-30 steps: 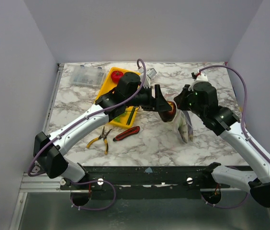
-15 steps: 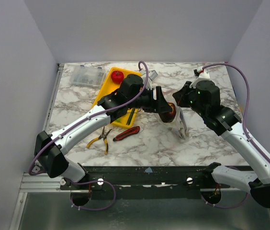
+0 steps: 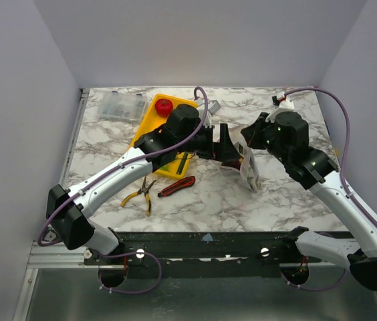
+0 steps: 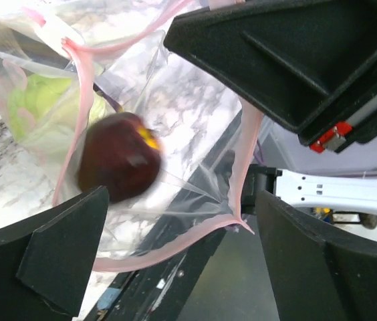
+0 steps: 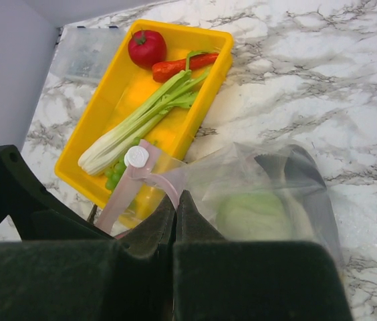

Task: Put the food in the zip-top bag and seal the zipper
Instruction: Place the fake fruit in the zipper food storage bag.

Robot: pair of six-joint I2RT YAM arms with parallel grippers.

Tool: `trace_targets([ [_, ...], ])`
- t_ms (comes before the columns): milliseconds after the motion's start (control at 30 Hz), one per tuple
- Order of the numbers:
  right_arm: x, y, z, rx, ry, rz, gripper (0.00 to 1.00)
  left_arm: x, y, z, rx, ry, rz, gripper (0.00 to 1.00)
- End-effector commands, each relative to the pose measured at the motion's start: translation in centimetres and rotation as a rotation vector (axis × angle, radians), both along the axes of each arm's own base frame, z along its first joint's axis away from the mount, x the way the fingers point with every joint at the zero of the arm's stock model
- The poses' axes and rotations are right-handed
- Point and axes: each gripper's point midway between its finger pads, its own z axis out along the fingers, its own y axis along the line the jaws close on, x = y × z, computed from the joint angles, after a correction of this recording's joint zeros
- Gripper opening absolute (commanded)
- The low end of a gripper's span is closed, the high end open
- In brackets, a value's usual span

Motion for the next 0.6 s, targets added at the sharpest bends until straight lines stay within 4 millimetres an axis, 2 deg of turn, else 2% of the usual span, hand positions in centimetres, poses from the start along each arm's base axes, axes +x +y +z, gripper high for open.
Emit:
trace_targets([
  [0,-0.3,-0.2,3.0,0.051,-0.075,-0.005,0.01,-1.0,1.8,3.3,0.016,-0.11,-0.009,0.94],
  [100,-0.4,-0.4,3.0,0.044,-0.074,-0.01,0.01,-0.8,3.1,3.8,0.061,-0.153,0.018,0.94],
  [133,-0.5,-0.4,3.1,0.046,-0.075,-0.01,0.01,-0.5,3.6,3.7,0.084,-0.168,0.045,0.91],
  [267,-0.6,-0.3,3.3,0.049,-0.076,-0.001,0.01,0.8,5.5,2.4,0.183,-0.207,0.132,0.81],
  [333,-0.6,-0.2,3.4,0.051,-0.076,0.005,0.01,1.5,6.1,1.1,0.233,-0.209,0.164,0.82],
  [400,-0.6,-0.1,3.4,0.052,-0.074,0.011,0.01,1.8,6.0,-0.2,0.264,-0.199,0.165,0.87],
  [467,-0.7,-0.1,3.4,0.051,-0.074,0.015,0.01,2.1,5.5,-1.5,0.291,-0.172,0.15,0.88],
  [533,-0.8,-0.2,3.5,0.048,-0.075,0.013,0.01,2.3,4.7,-2.5,0.307,-0.145,0.122,0.86],
  [567,-0.9,-0.3,3.5,0.045,-0.077,0.012,0.01,2.3,4.4,-2.6,0.309,-0.139,0.112,0.82],
])
